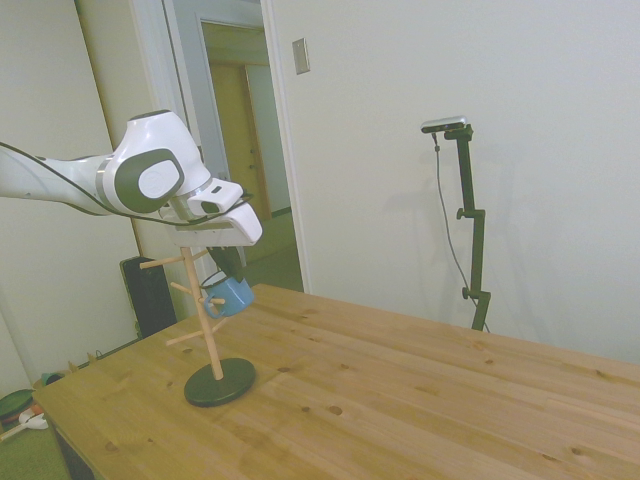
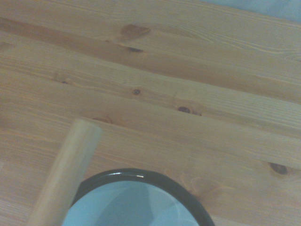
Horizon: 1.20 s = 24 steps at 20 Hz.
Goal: Hang the mug
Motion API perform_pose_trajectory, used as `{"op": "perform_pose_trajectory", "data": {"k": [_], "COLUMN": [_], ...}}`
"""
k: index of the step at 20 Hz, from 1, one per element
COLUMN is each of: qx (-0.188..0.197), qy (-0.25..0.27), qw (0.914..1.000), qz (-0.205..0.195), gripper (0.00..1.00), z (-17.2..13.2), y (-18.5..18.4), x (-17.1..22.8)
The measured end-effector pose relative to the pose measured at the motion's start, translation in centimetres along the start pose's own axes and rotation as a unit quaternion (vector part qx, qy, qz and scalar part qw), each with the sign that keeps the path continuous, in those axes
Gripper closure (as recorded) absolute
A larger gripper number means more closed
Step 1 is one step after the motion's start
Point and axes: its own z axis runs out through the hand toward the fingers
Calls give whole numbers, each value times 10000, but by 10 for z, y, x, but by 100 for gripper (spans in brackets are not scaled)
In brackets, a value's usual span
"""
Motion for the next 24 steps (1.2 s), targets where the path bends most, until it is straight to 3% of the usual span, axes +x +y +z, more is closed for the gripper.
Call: {"op": "perform_pose_trajectory", "data": {"k": [19,24], "qx": [40,207], "qy": [68,201], "qw": [9998,9983], "qz": [165,505], "gripper": [0,0], "z": [-7,-31], "y": [12,52], "x": [13,48]}}
